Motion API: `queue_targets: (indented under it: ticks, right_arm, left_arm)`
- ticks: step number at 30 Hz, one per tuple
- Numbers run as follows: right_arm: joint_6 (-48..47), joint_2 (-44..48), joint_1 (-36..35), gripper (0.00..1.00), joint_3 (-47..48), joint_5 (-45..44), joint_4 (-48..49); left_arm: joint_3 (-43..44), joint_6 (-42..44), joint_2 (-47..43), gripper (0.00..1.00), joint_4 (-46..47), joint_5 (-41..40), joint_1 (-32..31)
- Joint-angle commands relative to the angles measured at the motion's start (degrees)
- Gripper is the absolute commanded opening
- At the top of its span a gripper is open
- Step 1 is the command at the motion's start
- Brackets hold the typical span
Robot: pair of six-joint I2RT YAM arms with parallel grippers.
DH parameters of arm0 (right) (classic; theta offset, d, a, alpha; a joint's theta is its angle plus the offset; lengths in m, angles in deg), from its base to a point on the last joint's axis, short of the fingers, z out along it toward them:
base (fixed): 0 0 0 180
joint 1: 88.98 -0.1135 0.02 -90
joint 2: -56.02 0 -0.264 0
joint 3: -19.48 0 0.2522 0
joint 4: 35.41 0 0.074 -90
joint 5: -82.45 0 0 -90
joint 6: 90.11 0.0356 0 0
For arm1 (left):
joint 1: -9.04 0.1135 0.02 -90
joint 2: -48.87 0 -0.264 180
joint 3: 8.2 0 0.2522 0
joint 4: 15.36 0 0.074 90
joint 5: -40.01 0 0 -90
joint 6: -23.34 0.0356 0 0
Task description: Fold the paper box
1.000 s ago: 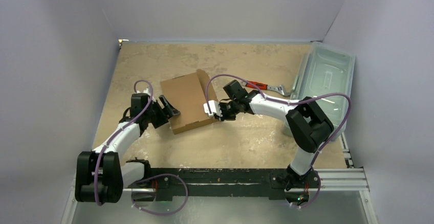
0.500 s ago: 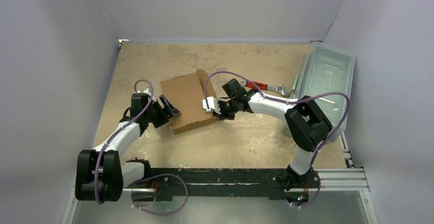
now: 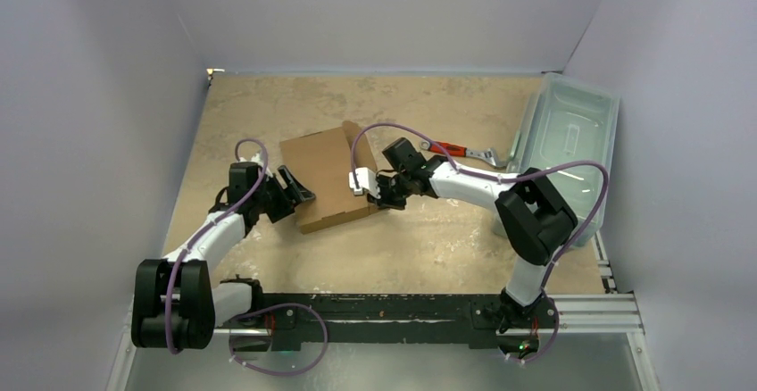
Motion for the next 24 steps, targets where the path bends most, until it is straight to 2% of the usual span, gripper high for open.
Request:
queue_targets:
  ticks: [1,24]
  right_arm:
    - [2.6,-0.6,-0.9,0.00,2.9,-0.2,1.7]
    - [4.4,-0.7,-3.8,0.00,5.0,-1.3,1.2]
  left_arm:
    - [-0.6,0.8,0.3,0.70,0.8,0.9,0.3]
    - [-0.9,0.1,0.2,0.68,1.1,1.7,0.3]
